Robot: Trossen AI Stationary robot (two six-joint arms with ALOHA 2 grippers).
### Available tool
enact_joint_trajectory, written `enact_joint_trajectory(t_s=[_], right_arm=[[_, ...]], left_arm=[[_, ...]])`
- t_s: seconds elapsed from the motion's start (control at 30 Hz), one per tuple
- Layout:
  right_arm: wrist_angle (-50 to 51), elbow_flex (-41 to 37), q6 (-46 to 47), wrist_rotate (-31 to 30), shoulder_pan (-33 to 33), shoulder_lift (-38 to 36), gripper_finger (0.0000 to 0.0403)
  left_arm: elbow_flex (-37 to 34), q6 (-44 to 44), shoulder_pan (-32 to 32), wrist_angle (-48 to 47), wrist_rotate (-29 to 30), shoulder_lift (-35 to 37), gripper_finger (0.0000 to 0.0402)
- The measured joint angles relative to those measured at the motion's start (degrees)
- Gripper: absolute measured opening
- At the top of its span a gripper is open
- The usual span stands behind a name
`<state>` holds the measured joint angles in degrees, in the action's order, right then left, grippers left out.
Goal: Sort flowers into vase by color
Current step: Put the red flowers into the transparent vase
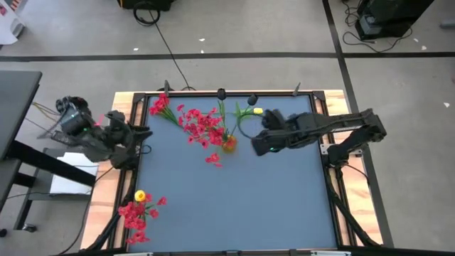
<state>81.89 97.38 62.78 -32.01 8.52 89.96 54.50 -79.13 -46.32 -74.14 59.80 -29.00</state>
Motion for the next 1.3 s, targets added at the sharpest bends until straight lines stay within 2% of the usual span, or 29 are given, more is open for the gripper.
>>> enact_joint_trajectory(t_s=[0.13,0.27,0.33,0.47,0.6,0.77,0.97,1.17,1.3], right_arm=[[8.0,-0.1,-4.7,-0.9,-2.9,-2.7,0.0196],[4.9,-2.2,-14.4,0.5,-6.9,-7.3,0.0196],[3.9,-3.9,-18.0,1.4,-9.2,-9.3,0.0196],[1.3,-7.4,-24.3,3.4,-14.3,-13.1,0.0196],[-1.8,-11.2,-28.7,6.6,-18.9,-16.6,0.0196],[-3.0,-16.3,-29.5,9.7,-22.2,-21.1,0.0196],[-3.6,-22.9,-28.1,12.8,-23.9,-25.4,0.0197],[-3.7,-29.6,-25.7,13.8,-24.1,-29.1,0.0197],[-3.7,-33.0,-24.8,13.9,-24.1,-31.2,0.0197]], left_arm=[[-4.3,-2.5,4.7,6.3,-2.8,-2.3,0.0176],[-7.2,2.3,11.1,19.7,-6.0,-7.1,0.0176],[-7.5,3.1,15.3,23.4,-8.5,-10.5,0.0176],[-7.6,3.3,23.7,27.1,-13.5,-17.1,0.0176],[-7.6,-0.1,32.2,23.6,-20.6,-23.2,0.0176],[-7.6,-3.6,43.1,18.5,-28.7,-29.8,0.0176],[-7.6,3.1,57.9,19.6,-39.5,-36.8,0.0177],[-7.6,12.4,69.2,23.8,-44.1,-41.6,0.0183],[-7.6,15.3,75.1,28.4,-45.0,-44.1,0.0183]])
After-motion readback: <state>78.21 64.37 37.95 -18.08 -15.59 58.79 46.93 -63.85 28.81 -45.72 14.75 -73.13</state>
